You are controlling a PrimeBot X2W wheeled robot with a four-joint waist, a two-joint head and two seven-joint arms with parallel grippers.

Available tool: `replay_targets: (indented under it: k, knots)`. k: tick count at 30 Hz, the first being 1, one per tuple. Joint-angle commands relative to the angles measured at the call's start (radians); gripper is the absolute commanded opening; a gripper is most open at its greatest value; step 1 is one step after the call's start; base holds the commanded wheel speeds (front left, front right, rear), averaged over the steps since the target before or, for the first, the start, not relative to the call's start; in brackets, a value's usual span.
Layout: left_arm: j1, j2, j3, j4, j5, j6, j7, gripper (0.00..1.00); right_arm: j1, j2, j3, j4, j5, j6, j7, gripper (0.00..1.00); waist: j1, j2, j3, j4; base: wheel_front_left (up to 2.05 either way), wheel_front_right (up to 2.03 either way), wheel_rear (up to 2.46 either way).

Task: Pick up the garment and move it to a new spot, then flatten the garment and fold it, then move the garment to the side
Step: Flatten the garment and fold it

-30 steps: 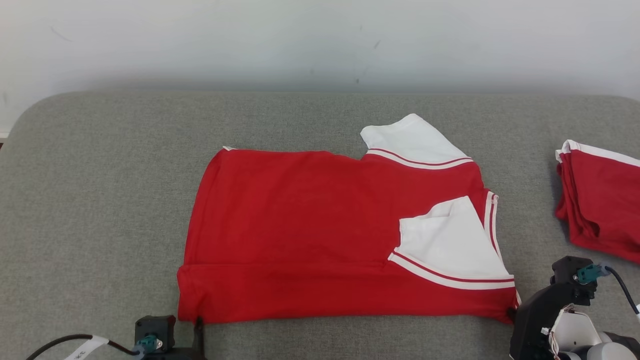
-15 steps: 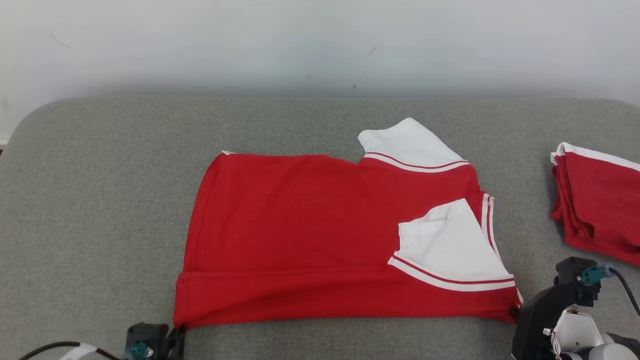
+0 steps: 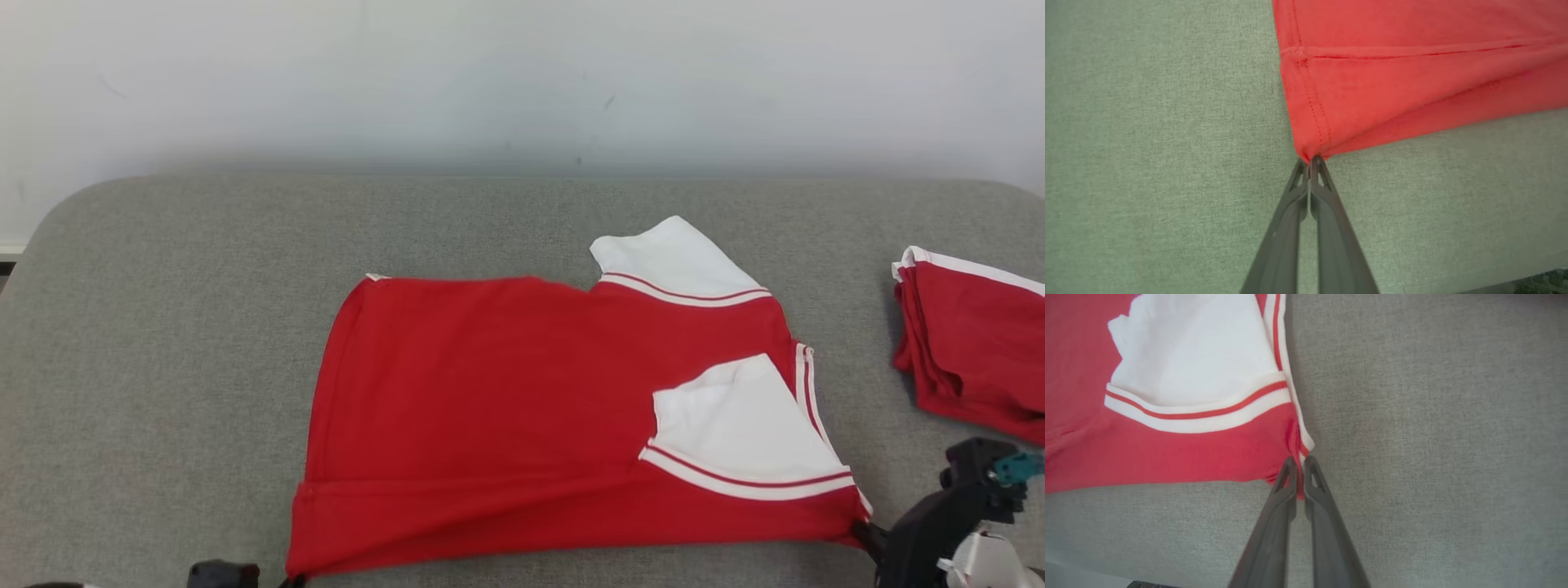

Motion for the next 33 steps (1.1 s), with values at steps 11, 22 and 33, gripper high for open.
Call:
replay_targets:
  k: [11,22,33]
  knots:
    - [0.140,0.101,0.015,-0.134,-0.074,0.022,0.060,0.00,0.158,-0.031,-0.032,-0.189,0.093,-0.002,0.147,0.00,0.0000,0.0000,-0.008,-0.020,0.00,0.00,0.00]
    - [0.198,0.127,-0.010,-0.148,-0.073,0.048,0.091,1.00,0.198,0.002,-0.018,-0.191,0.048,-0.002,0.124,0.93,0.0000,0.0000,0.008,-0.036,0.00,0.00,0.00]
    - [0.204,0.135,0.064,-0.084,-0.118,0.070,0.026,1.00,0.156,-0.006,-0.042,-0.221,0.047,-0.002,0.083,1.00,0.0000,0.0000,0.003,-0.035,0.00,0.00,0.00]
